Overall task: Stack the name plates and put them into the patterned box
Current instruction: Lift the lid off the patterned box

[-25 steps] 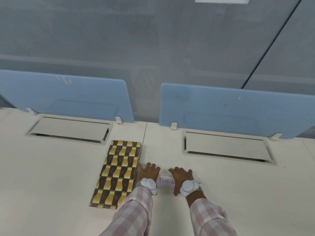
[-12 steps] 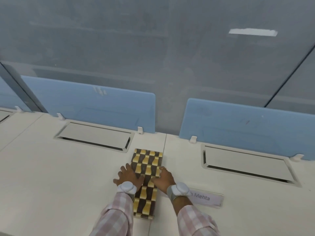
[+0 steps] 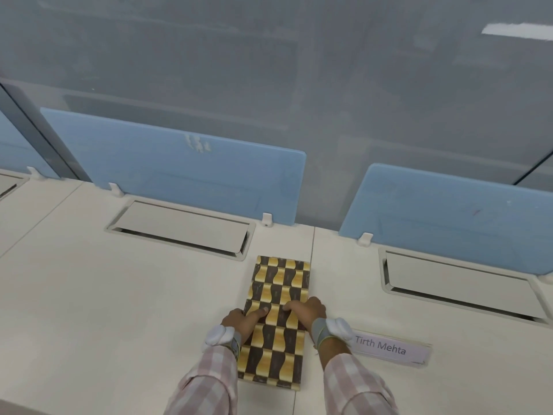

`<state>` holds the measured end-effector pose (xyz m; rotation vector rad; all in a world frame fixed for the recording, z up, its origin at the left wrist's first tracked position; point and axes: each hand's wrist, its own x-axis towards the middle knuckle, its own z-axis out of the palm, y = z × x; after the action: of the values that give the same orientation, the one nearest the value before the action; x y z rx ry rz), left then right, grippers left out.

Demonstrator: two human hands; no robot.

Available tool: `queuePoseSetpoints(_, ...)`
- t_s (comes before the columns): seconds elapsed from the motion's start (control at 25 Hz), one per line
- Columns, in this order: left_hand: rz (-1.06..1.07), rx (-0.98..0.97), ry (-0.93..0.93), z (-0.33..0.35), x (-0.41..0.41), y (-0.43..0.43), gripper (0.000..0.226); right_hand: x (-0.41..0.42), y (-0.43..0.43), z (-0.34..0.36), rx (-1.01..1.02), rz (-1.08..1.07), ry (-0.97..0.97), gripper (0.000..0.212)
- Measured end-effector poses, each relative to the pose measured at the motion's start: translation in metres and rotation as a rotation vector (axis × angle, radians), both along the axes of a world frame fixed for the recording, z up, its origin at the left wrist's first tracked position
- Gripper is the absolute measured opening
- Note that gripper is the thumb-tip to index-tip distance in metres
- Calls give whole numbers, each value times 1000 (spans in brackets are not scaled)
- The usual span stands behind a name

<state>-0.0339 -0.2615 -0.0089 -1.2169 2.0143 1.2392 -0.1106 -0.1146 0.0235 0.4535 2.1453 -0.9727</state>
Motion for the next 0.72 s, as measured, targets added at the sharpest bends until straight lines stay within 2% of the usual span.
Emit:
queuePoseSetpoints(0.16,21,12,5,7,1,-6,87,-5,3,2,-162,-168,-25,69)
queuePoseSetpoints(0.36,62,85,37,15,-3,-4,84,-9,4,-6,-225,-251,-19,104)
queuePoseSetpoints(0.44,69,124,56,23,-4,-4,84,-5,-5,15,-216,-326,-6,109)
queuePoseSetpoints(0.52,68,136,75,27,-3,-8,85,0,-15,30,-44,-297,126,93)
queuePoseSetpoints(0.6,114,103,143,37,-2,-16,86,9,-24,42,129,-174,316,76)
queuePoseSetpoints(0.68,169,42,234,48,-6,-28,80,16,-32,53,70,-119,377,67)
queuePoseSetpoints(0.72,176,19,276,56,-7,-34,77,20,-37,57,-42,-133,356,61)
